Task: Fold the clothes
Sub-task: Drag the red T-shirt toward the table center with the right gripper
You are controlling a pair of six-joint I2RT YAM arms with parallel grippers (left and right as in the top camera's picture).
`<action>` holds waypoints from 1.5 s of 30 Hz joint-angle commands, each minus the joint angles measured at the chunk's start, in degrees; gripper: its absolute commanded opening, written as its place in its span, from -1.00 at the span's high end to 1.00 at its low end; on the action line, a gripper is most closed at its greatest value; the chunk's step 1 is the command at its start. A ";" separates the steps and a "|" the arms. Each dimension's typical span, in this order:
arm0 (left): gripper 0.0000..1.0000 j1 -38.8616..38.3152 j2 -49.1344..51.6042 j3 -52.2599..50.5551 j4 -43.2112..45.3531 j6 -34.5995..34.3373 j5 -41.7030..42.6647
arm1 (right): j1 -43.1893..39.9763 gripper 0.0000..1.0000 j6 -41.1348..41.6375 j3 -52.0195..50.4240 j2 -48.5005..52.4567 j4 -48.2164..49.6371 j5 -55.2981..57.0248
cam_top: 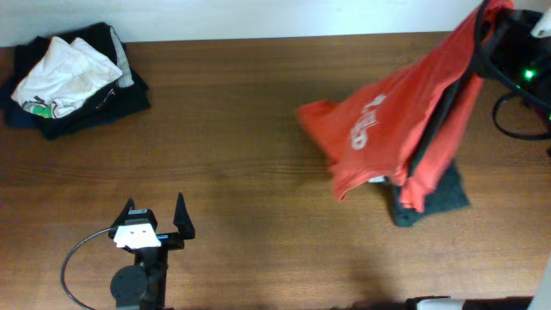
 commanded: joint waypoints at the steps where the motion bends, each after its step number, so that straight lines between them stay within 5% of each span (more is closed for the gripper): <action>1: -0.98 0.35 -0.28 -0.24 -0.24 -0.33 0.02 | 4.52 0.92 0.74 -0.07 3.96 -3.80 -0.68; 7: -0.98 0.35 -0.28 -0.24 -0.24 -0.33 0.04 | 16.46 0.91 0.72 -0.07 12.92 -8.76 -15.39; 9: -0.98 0.35 -0.28 -0.24 -0.24 -0.33 0.02 | 20.35 0.57 0.68 -0.07 15.67 -9.97 -17.18; 11: -0.98 0.35 -0.28 -0.24 -0.24 -0.33 0.02 | 25.99 0.46 -1.73 -0.07 20.09 -12.31 -16.70; 13: -0.98 0.35 -0.28 -0.24 -0.24 -0.33 0.04 | 27.89 0.19 -1.68 -0.07 22.21 -13.79 -14.43; 17: -0.98 0.35 -0.28 -0.24 -0.24 -0.33 0.02 | 26.93 -0.98 -1.62 -0.04 23.10 -17.66 -7.28; 26: -0.99 0.35 -0.28 -0.24 -0.24 -0.33 0.02 | 23.71 -1.00 -1.64 -11.34 23.47 -23.10 -4.26; 29: -0.98 0.35 -0.28 -0.24 -0.24 -0.33 0.02 | 23.71 -0.45 -1.36 -24.28 23.47 -17.70 -4.35; 34: -0.98 0.35 -0.28 -0.24 -0.24 -0.33 0.02 | 23.71 -0.40 -0.76 -38.88 23.47 -5.90 -8.41; 45: -0.98 0.35 -0.28 -0.24 -0.24 -0.33 0.04 | 23.71 0.15 0.76 -44.22 23.47 5.29 -9.25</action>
